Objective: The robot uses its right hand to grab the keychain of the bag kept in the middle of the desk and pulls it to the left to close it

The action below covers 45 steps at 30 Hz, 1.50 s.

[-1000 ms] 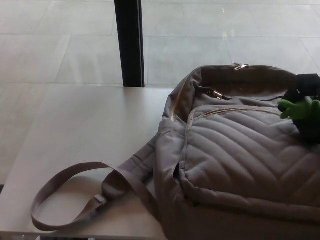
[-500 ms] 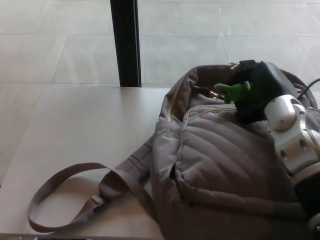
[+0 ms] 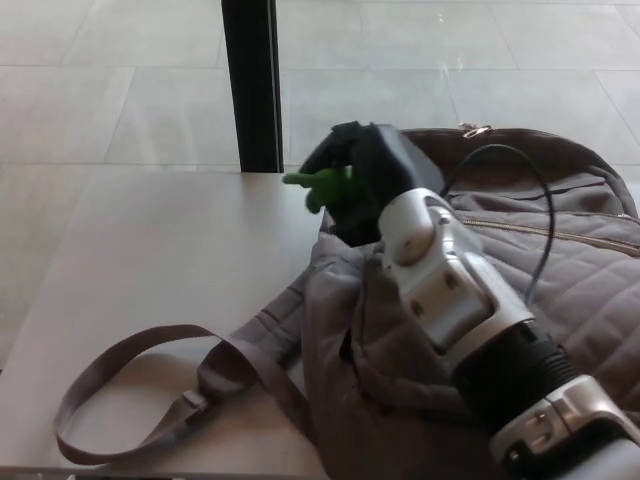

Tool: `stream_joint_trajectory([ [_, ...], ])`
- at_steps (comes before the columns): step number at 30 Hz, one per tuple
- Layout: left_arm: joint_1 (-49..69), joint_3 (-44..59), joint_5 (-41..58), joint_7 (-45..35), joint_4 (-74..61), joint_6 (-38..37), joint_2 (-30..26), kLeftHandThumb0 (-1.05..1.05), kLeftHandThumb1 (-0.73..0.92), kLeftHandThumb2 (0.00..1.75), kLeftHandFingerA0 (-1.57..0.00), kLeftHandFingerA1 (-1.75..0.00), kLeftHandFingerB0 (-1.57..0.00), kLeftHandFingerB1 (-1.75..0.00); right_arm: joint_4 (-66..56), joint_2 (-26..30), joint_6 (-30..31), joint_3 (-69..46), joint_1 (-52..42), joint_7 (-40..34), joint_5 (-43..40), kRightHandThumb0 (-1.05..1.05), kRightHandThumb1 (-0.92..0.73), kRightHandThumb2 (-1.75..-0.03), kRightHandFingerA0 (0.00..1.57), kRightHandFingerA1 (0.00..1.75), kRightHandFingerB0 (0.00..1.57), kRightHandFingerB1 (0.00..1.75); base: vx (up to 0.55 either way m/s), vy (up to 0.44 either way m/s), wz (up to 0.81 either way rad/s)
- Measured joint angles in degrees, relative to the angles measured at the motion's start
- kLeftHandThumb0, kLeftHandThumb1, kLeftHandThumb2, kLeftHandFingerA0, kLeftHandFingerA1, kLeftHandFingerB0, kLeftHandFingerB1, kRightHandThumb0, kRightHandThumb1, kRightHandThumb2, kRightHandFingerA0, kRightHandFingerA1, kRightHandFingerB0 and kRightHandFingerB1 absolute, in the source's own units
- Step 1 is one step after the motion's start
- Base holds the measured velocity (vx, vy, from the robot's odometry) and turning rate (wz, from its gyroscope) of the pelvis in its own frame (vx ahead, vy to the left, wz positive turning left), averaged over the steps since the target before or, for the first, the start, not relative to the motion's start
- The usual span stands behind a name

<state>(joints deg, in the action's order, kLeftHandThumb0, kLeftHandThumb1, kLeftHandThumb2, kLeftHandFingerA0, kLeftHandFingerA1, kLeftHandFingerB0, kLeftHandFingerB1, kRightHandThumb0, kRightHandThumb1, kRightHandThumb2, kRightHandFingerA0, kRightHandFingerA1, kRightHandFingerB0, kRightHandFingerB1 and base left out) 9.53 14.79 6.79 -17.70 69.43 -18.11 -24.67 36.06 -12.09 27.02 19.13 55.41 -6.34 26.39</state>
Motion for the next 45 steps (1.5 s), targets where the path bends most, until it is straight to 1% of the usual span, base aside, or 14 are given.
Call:
stream_joint_trajectory([
  [2,-0.2,-0.3,0.0,0.0,-0.1,0.0,0.3,-0.63,0.78,0.63,-0.63,-0.50,-0.53,-0.44,1.4,-1.2,0.6,0.5,0.7,-0.5,0.1,-0.27,-0.67,-0.77,0.93,1.36,0.77,0.83,0.00,0.000,0.04],
  [9,-1.1,-1.0,0.0,0.0,-0.1,0.0,0.9,-0.64,0.79,0.64,-0.65,-0.53,-0.54,-0.46,4.9,-1.2,0.8,0.9,0.9,-1.7,-0.1,-0.23,-0.81,-0.64,0.73,1.62,0.65,0.86,0.00,0.000,0.00],
  [18,-2.1,-2.0,0.0,0.1,-0.2,0.0,2.4,-0.65,0.78,0.64,-0.64,-0.55,-0.54,-0.46,9.4,-1.3,0.4,2.6,1.2,-2.7,0.1,-0.28,-0.74,-0.63,0.61,1.25,0.33,0.44,0.00,0.000,0.00],
  [19,-2.1,-2.0,0.0,0.1,-0.3,0.0,2.4,-0.65,0.79,0.64,-0.63,-0.55,-0.54,-0.46,9.8,-1.3,0.4,2.9,1.4,-2.6,0.1,-0.48,-0.60,-0.82,0.29,0.58,0.11,0.39,0.00,0.000,0.00],
  [22,-2.1,-2.3,0.0,0.2,-0.6,0.0,2.5,-0.64,0.78,0.64,-0.63,-0.52,-0.54,-0.45,11.4,-1.5,0.7,5.3,2.8,-2.1,0.5,-0.94,-0.72,-0.65,0.00,0.00,0.00,0.00,0.00,0.000,0.00],
  [28,-1.8,-2.4,0.0,0.2,-1.1,0.0,2.5,-0.65,0.77,0.63,-0.63,-0.54,-0.55,-0.46,11.6,-2.1,1.9,15.1,7.2,2.6,2.4,-1.05,-0.76,-0.65,0.00,0.00,0.00,0.00,0.00,0.000,0.00],
  [29,-1.8,-2.4,0.0,0.2,-1.1,0.0,2.5,-0.64,0.77,0.63,-0.63,-0.54,-0.54,-0.46,11.1,-2.1,2.0,15.9,7.6,3.1,2.5,-1.05,-0.61,-1.05,0.00,0.27,0.00,0.00,0.00,0.000,0.00],
  [31,-1.6,-2.4,0.0,0.2,-1.1,0.0,2.5,-0.65,0.77,0.63,-0.65,-0.54,-0.57,-0.46,8.6,-2.1,2.4,18.2,8.4,5.0,3.1,-1.05,-0.77,-0.66,0.00,0.00,0.00,0.00,0.00,0.000,0.00],
  [35,-1.5,-2.6,0.0,0.3,-1.0,0.0,2.5,-0.67,0.78,0.64,-0.64,-0.52,-0.54,-0.44,2.1,-0.6,3.2,19.6,8.4,8.0,3.6,-1.05,-0.78,-0.66,0.00,0.00,0.00,0.00,0.00,0.000,0.00],
  [36,-1.4,-2.7,0.0,0.3,-0.9,0.0,2.5,-0.67,0.79,0.64,-0.64,-0.53,-0.54,-0.45,0.0,0.4,3.3,19.7,8.4,8.8,3.6,-1.05,-0.64,-1.08,0.00,0.24,0.00,0.00,0.00,0.000,0.00],
  [39,-1.2,-2.8,0.0,0.5,-0.8,0.0,2.5,-0.67,0.78,0.64,-0.64,-0.54,-0.54,-0.45,-4.8,4.3,3.3,19.4,8.5,11.1,3.7,-1.04,-0.65,-0.88,0.00,0.00,0.00,0.00,0.00,0.000,0.00],
  [42,-0.8,-2.8,0.0,0.5,-0.7,0.0,2.5,-0.69,0.78,0.63,-0.64,-0.54,-0.54,-0.45,-9.1,9.2,3.4,18.2,8.5,13.4,3.7,-1.04,-0.67,-1.06,0.00,0.24,0.00,0.00,0.00,0.000,0.00],
  [43,-0.7,-2.8,0.0,0.6,-0.7,0.0,2.5,-0.67,0.79,0.64,-0.64,-0.53,-0.54,-0.45,-10.4,10.8,3.5,17.8,8.5,14.3,3.7,-1.05,-0.81,-0.65,0.00,0.00,0.00,0.00,0.00,0.000,0.00],
  [45,-0.6,-2.8,0.0,0.6,-0.8,0.0,2.5,-0.67,0.79,0.64,-0.64,-0.53,-0.54,-0.45,-12.5,13.7,3.5,16.6,8.5,15.8,3.5,-1.05,-0.73,-1.09,0.00,0.19,0.00,0.00,0.00,0.000,0.00],
])
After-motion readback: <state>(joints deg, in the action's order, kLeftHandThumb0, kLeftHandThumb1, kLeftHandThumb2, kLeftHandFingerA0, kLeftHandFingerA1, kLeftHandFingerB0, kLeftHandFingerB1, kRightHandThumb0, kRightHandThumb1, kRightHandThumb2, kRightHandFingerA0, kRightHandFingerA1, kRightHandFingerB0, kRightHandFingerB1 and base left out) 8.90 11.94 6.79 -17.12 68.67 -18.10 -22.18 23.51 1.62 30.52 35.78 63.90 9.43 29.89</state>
